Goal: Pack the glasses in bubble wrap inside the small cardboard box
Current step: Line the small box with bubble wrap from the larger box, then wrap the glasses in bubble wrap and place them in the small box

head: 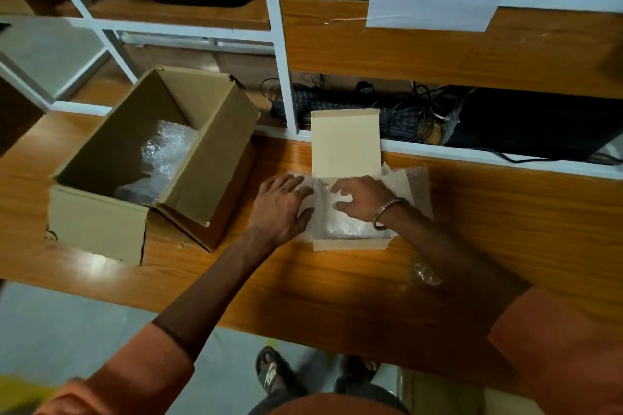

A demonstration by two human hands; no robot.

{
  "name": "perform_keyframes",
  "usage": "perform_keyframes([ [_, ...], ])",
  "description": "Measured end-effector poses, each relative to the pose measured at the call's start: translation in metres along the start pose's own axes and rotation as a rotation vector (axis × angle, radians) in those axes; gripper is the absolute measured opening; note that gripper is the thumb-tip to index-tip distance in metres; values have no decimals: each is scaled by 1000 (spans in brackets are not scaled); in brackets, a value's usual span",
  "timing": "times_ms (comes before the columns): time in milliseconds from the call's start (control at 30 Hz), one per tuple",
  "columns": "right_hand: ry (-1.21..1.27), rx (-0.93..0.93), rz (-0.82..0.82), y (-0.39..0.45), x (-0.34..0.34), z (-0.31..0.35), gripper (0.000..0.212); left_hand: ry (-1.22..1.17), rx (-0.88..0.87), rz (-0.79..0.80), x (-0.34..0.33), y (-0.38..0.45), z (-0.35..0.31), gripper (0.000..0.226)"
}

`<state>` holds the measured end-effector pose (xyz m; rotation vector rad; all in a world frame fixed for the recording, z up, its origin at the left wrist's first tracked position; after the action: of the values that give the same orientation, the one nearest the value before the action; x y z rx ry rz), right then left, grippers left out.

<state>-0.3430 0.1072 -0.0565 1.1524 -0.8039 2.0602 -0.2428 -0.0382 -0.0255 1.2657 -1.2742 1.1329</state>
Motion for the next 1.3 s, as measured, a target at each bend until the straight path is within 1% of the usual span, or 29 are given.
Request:
perform_keyframes([
  [133,94,-84,-81,-23,-8,7,34,-70,-54,35,-10,-12,-5,50],
  [233,113,-138,-152,-47,-17,8,29,-146,-110,46,-23,-21,-15,50],
  [433,-19,-252,-355,-111,-17,-4,27,-299,-228,55,-47,-30,-49,48],
  [533,-68,-295,-486,-148,-7,-26,31,-315,-312,113,-54,-33,-83,48],
  [567,-93,-305,-498,-159,-3,-32,31,-311,-344,136,-58,-36,-95,50],
  [633,-123,-296,-503,-178,1,-46,27,-310,-409,154,-66,-43,-122,54],
  [700,-122,-283,-490,-193,0,-64,32,-324,-433,147,-73,-47,-144,55],
  [833,-126,-295,-391,-211,-14,-98,57,-348,-351,168,-85,-46,-167,52],
  [900,-76,-285,-351,-215,-15,-109,59,-372,-282,175,-89,-46,-175,56],
  [967,-27,-250,-304,-216,-15,-114,48,-381,-214,206,-96,-45,-183,61],
  [1067,-18,-96,-245,-213,-20,-113,22,-366,-142,235,-102,-45,-193,66],
  [1133,8,-33,-213,-211,-20,-113,8,-387,-100,228,-105,-47,-198,66],
  [1233,46,43,-170,-205,-17,-115,10,-508,-31,209,-105,-51,-202,64],
  [1300,111,84,-140,-200,-10,-111,13,-575,10,185,-100,-52,-199,68],
])
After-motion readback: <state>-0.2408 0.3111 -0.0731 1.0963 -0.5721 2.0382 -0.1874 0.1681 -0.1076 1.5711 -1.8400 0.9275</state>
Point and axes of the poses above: each hand's wrist, its own y-axis towards the middle knuckle, its own x-axis out of the back of the hand, z = x × y, the point moved 8 cm from there along y, towards the middle knuckle
